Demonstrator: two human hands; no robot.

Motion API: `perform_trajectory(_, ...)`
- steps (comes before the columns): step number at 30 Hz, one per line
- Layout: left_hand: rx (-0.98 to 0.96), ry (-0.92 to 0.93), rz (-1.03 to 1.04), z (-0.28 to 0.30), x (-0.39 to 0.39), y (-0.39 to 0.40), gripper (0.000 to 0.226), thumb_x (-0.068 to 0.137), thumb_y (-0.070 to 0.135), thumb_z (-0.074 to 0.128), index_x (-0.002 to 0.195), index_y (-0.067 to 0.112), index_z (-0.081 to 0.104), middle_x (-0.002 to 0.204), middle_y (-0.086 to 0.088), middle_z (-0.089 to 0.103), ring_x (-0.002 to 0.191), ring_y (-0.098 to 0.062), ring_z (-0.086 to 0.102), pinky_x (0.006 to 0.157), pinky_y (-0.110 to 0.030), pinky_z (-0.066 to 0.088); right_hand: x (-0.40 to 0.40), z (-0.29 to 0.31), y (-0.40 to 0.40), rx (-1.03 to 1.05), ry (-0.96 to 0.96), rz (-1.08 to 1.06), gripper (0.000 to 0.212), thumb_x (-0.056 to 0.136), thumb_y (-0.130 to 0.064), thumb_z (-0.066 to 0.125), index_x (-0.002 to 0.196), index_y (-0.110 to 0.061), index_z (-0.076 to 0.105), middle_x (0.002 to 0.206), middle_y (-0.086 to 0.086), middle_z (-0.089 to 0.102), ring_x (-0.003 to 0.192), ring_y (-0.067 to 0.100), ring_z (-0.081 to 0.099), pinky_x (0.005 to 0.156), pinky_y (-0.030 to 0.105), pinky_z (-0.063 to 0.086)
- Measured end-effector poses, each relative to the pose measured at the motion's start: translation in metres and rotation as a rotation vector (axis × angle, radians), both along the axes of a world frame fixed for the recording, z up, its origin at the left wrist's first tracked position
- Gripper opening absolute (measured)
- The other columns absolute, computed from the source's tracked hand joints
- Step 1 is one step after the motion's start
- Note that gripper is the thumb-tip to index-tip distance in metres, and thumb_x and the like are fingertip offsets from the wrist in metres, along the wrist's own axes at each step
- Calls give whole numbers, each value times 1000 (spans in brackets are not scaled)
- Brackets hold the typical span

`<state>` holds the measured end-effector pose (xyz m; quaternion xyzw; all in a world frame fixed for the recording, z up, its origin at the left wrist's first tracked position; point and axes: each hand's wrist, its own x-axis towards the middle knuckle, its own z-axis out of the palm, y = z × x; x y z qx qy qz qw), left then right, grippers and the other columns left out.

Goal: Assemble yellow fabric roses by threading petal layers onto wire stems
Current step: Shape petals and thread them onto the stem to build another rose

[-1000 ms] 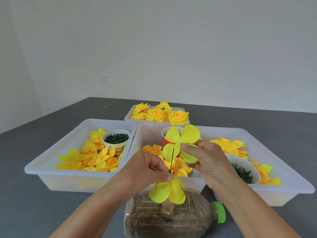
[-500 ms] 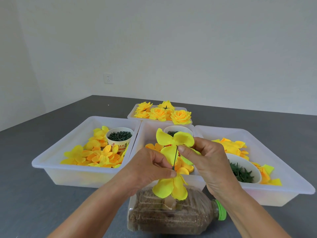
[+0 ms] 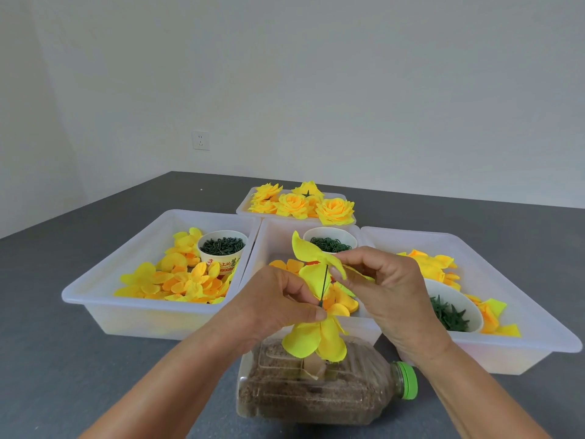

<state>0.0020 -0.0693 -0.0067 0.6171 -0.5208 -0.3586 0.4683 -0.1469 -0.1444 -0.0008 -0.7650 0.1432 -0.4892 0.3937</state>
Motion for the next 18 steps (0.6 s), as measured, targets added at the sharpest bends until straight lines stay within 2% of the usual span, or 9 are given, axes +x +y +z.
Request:
perform_trajectory(3,-2,4,-2,0,0,0,8,73,2,76,69,7,71,67,-2,65,62,-8,55,59,-14,45,-1,1,-3,-239,40,-65,16,77,-11,68,86,-24,72,82,-9,71,79,2,65,72,16,50)
perform_trajectory(8,-12,0,-17,0,0,1,5,74,2,75,71,5,71,69,-5,65,66,-11,55,63,-17,45,-6,2,-12,-625,129,-177,19,75,-1,67,92,-4,73,83,2,70,81,9,61,73,24,50)
perform_trajectory(11,-20,3,-5,0,-1,2,4,74,2,75,73,3,71,75,-11,66,70,-16,55,68,-24,45,-8,2,-14,-705,164,-204,22,76,-4,69,97,-4,72,85,-2,69,81,4,58,73,27,50)
perform_trajectory(15,-35,28,7,-1,-1,3,7,73,0,75,80,-2,72,87,-26,67,78,-22,55,75,-30,44,-8,3,-15,-819,192,-222,13,79,-1,66,89,-3,73,83,6,71,77,22,65,69,35,53)
perform_trajectory(17,-41,40,-10,-2,1,2,17,73,-1,74,88,-9,70,97,-34,65,82,-24,55,80,-34,44,-7,3,-16,-845,204,-214,10,81,-1,64,86,-2,72,83,7,71,77,25,66,70,36,53)
perform_trajectory(18,-47,39,-18,-3,2,2,18,74,-2,73,89,-11,70,96,-32,66,83,-24,56,81,-34,44,-7,2,-17,-850,212,-212,10,81,-1,63,84,-2,72,83,8,70,78,24,66,71,36,53)
